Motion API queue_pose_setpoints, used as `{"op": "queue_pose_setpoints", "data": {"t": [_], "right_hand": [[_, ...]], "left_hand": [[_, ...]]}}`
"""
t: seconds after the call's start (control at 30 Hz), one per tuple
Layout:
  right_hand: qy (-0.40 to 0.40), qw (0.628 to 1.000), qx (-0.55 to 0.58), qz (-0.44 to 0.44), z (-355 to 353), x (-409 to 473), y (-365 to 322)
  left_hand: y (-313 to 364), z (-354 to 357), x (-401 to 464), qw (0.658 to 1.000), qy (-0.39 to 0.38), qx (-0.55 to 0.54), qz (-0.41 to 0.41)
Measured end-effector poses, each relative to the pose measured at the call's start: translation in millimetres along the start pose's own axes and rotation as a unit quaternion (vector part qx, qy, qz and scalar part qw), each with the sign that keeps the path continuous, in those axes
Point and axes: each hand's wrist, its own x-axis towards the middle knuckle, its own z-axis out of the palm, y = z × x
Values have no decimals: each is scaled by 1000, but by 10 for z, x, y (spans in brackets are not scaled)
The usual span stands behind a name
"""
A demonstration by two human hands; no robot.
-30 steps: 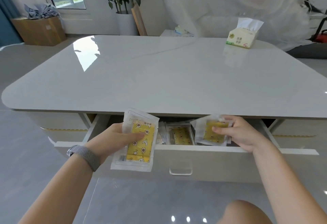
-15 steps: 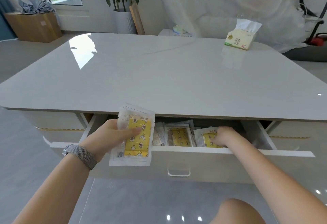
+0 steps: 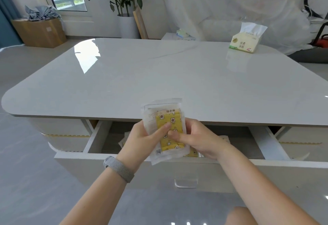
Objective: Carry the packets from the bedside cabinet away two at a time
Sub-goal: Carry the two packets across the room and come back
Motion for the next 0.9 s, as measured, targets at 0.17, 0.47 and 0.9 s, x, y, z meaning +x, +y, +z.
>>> {"op": "queue_pose_setpoints", "data": {"t": [0.17, 0.47, 0.9], "right_hand": [[51, 994, -96, -9, -267, -3, 93], [-39, 948, -210, 234, -1025, -181, 561], [120, 755, -537, 355, -1041, -53, 750]], "left_hand": [[-184, -105, 104, 939, 4, 338, 71], [-369, -326, 84, 800, -162, 577, 6], [-372, -350, 93, 804, -183, 565, 12]]}}
